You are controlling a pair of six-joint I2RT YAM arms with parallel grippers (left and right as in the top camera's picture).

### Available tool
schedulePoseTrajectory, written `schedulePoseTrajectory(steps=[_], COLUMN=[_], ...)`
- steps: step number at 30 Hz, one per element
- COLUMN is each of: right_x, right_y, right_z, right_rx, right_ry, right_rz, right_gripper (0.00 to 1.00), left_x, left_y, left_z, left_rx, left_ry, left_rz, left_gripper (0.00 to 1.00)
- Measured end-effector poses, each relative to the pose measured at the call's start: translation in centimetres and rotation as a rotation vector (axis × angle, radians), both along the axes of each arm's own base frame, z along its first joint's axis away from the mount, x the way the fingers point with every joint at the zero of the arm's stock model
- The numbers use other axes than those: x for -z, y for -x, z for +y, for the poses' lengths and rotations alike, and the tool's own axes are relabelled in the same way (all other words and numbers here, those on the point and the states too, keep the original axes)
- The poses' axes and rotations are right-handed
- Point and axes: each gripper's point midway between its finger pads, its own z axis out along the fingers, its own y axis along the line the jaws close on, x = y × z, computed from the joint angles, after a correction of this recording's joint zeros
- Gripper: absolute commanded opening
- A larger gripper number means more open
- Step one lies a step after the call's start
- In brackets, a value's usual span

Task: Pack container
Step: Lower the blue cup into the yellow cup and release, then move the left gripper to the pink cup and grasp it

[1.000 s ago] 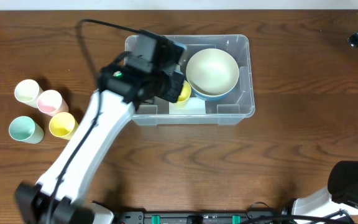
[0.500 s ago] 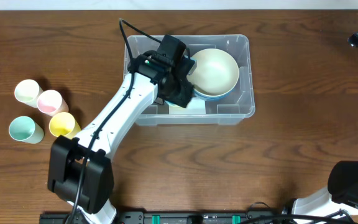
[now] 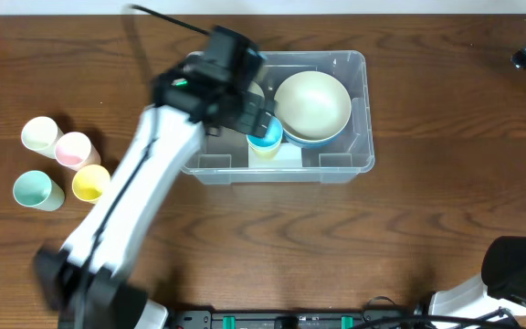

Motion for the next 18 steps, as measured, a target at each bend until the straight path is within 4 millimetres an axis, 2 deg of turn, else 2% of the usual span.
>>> schedulePoseTrajectory(steps=[1, 4, 5, 7, 9, 13, 15, 18], right_x=[0.0, 0.0, 0.0, 0.0, 0.0, 0.0, 0.0, 0.0], right_y=[0.0, 0.0, 0.0, 0.0, 0.0, 0.0, 0.0, 0.0], right_z=[0.0, 0.0, 0.0, 0.0, 0.0, 0.0, 0.0, 0.0], right_rx=[0.000, 0.000, 0.000, 0.000, 0.000, 0.000, 0.000, 0.000], right_ry=[0.000, 0.000, 0.000, 0.000, 0.000, 0.000, 0.000, 0.000], right_rz=[0.000, 0.000, 0.000, 0.000, 0.000, 0.000, 0.000, 0.000], right_gripper=[0.99, 0.99, 0.99, 0.99, 0.99, 0.99, 0.99, 0.99], left_x=[-2.0, -6.4, -7.3, -7.8, -6.8, -2.4, 0.4, 4.1], left_y=[0.1, 0.7, 0.9, 1.5, 1.9, 2.7, 3.2, 3.4], left_z=[1.8, 7.3, 9.4, 13.2, 16.8, 22.4, 24.5, 26.1], left_rx=[-0.051, -0.220, -0.284, -0.413, -0.545, -0.783, -0.873, -0.947], left_ry=[-0.005, -0.020, -0.027, -0.045, -0.061, -0.076, -0.089, -0.104], left_rz=[-0.051, -0.160, -0.178, -0.179, -0.131, 0.034, 0.127, 0.243], left_gripper=[0.98, 0.98, 0.98, 0.98, 0.98, 0.98, 0.98, 0.98])
